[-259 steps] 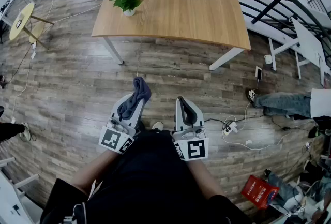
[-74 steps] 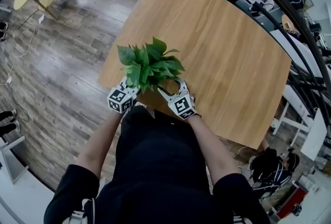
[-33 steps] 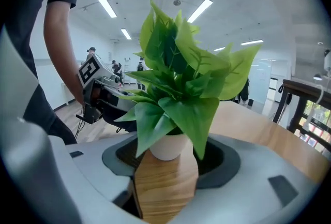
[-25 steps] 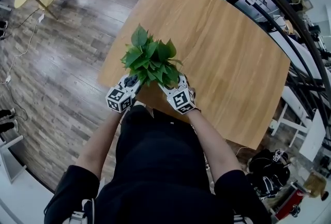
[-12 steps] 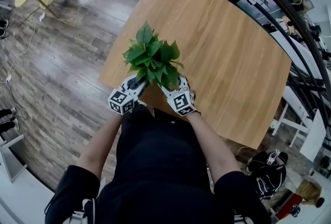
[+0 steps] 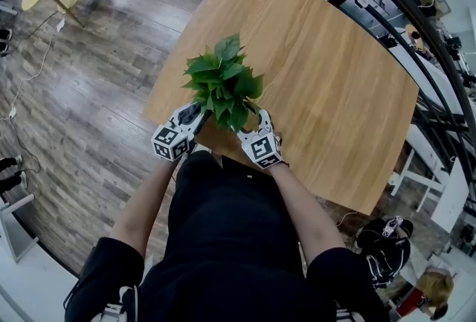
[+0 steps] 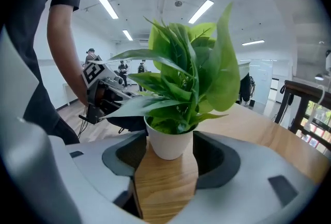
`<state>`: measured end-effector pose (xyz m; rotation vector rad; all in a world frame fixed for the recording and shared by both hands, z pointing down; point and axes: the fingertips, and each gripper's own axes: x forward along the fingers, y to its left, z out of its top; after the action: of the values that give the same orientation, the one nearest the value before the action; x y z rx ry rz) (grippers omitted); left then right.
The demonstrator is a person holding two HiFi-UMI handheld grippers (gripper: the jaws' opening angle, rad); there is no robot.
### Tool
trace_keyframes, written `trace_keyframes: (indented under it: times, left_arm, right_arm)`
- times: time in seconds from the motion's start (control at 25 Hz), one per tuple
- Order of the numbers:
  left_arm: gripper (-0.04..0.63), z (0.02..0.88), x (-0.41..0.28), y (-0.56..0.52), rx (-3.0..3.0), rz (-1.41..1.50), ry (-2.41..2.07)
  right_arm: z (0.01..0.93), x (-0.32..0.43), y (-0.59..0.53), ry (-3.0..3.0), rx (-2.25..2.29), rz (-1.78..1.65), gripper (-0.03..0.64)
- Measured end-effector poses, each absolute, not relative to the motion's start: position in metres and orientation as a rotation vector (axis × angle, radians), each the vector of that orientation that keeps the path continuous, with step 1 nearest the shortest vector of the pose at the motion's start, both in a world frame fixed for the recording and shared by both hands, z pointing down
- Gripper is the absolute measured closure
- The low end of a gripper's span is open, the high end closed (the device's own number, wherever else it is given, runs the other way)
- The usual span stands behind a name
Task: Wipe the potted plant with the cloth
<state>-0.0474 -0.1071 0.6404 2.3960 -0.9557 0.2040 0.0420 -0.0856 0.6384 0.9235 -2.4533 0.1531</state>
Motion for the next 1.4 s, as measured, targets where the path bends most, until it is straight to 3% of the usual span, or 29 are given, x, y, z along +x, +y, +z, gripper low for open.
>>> trace_keyframes:
  times: [0.72, 1.2, 1.4]
  left_arm:
    - [0.486, 0.64, -0.028, -0.085, 2.431, 0.232, -0.82]
    - [0.486, 0.638, -0.029, -0.09, 2.441, 0.22, -0.796]
    - [0.486, 0.638, -0.03, -0.086, 2.427, 0.194, -0.773]
  right_arm:
    - [0.634, 0.027, -0.098, -2.445, 0.989, 0.159, 0.353]
    - [0.635, -0.011, -0.049, -2.507, 0.769, 0.132, 0.353]
    - [0.635, 0.004, -0.044, -2.49, 0.924, 0.253, 0.353]
